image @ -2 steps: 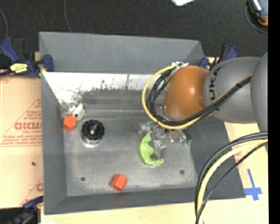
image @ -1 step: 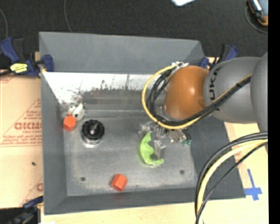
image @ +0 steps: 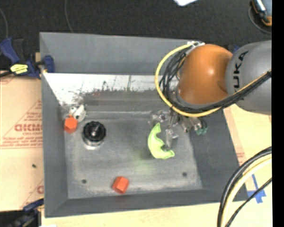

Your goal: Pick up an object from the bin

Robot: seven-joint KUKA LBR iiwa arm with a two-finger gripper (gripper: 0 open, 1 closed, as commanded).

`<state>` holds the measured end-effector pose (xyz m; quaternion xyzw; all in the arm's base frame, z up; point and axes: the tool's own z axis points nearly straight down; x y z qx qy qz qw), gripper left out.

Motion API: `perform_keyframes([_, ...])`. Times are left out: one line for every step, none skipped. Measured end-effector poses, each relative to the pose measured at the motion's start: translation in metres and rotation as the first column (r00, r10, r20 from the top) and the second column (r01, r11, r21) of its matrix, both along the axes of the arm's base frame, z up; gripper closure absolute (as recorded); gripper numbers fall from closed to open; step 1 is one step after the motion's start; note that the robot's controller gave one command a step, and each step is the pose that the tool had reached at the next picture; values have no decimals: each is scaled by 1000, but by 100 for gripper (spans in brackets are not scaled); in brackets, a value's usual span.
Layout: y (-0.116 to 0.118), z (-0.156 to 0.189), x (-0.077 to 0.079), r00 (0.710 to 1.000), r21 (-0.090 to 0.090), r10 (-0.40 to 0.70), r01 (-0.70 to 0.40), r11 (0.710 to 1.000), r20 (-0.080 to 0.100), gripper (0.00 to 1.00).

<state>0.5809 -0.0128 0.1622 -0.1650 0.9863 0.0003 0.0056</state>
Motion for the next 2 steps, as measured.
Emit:
perform_keyframes([1,36,4,1000,0,-13,13,1000,8,100])
perform_keyframes([8,120,10,1000,0,-20,20,1000,2,100])
